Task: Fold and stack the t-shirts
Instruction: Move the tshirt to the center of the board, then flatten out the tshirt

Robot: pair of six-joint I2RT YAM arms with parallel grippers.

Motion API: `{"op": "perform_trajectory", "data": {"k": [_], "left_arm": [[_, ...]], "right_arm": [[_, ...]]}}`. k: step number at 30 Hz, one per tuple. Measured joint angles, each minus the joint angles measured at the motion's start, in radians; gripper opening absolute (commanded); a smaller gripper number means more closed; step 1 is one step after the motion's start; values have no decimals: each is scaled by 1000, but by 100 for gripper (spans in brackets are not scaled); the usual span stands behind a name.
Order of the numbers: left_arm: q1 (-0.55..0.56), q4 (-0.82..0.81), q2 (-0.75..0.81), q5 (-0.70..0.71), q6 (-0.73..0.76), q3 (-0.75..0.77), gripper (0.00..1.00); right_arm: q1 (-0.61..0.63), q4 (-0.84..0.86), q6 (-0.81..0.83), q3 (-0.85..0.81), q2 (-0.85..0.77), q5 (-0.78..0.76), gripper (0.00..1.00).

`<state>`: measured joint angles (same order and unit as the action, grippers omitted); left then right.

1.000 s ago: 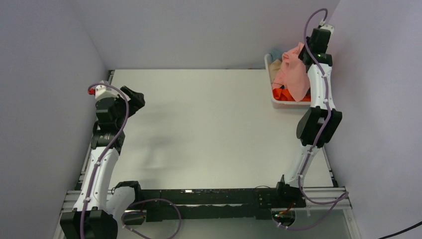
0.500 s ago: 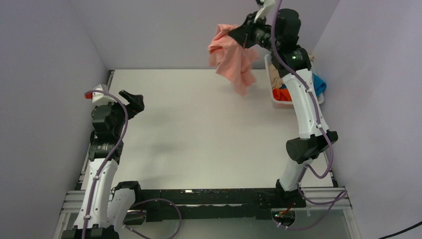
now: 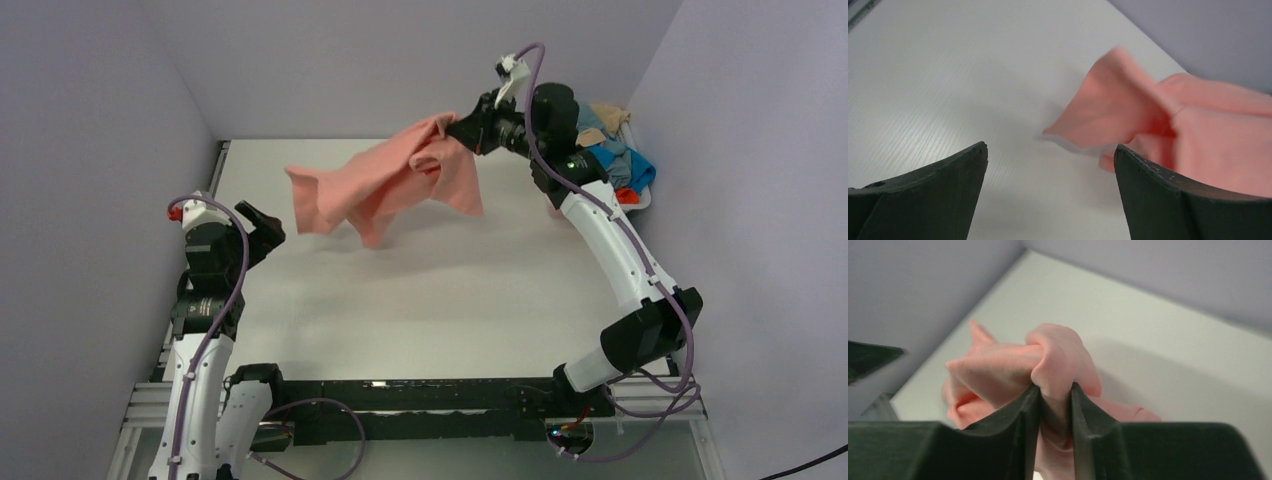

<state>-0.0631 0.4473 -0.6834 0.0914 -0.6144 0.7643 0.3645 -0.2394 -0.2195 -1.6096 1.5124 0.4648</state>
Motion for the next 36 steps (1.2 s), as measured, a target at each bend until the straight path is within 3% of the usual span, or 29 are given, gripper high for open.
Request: {"op": "perform_trajectory", "data": {"k": [2, 3, 5, 9, 13, 16, 19, 23, 25, 30, 36], "left_arm": [[0, 38, 0, -10, 0, 0, 99], [0, 56, -3, -18, -1, -1, 99], [0, 89, -19, -38, -1, -3, 99], [0, 119, -77, -115, -5, -28, 99], [5, 81, -148, -237, -13, -91, 99], [34, 44, -208, -307, -24, -121, 99], [132, -20, -301, -345, -31, -121, 99], [303, -85, -455, -354, -19, -80, 99], [337, -89, -534, -335, -4, -38, 99], [311, -109, -687, -228, 26, 86, 99], [237, -167, -892, -235, 27, 201, 94]], "right_arm": [[-15, -1, -37, 140, -13, -65, 82], [-24, -10, -53, 184, -6, -95, 92], [-51, -69, -69, 256, 24, -187, 99], [-102, -189, -79, 343, 50, -451, 100], [-108, -203, -80, 478, -63, -618, 100], [-106, -196, -82, 581, -195, -639, 100], [-104, -192, -111, 658, -292, -655, 100], [-119, -193, -168, 705, -299, -676, 100], [-142, -192, -195, 725, -290, -674, 99], [-227, -146, -247, 767, -233, -634, 98], [-237, -90, -265, 769, -134, -616, 95]]}}
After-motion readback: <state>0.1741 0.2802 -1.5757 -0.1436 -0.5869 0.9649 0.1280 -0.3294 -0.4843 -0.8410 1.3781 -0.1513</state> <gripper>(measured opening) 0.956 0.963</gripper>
